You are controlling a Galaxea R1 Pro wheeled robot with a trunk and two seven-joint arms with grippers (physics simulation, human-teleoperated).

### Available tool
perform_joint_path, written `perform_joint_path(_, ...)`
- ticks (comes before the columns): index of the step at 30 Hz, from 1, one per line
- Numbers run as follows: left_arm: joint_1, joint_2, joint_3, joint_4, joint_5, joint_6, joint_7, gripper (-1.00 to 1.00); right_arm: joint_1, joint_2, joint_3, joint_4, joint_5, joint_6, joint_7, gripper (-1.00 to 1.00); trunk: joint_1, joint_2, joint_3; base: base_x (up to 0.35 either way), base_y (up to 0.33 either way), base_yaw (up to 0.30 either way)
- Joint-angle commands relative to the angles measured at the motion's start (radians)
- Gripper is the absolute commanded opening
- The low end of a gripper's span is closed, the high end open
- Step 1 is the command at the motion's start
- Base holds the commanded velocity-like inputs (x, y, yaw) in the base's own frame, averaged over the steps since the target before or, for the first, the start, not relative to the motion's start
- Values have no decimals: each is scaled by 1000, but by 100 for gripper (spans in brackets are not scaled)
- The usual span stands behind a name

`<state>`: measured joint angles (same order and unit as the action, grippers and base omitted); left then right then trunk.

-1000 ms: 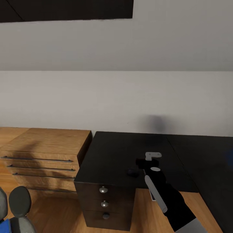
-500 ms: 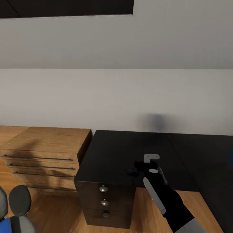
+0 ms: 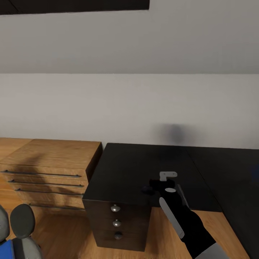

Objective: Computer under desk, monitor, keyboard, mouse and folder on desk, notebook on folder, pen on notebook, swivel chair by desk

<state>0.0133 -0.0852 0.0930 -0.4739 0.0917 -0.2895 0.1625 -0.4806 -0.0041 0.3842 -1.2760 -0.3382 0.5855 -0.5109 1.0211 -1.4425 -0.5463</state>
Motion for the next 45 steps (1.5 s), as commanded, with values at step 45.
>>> perform_joint_path(45,1,-1,0,-9,11,-26,-2,100,-1,-5,0,-6,-4,-50,-14,100,0,-1,-40,0,0,97)
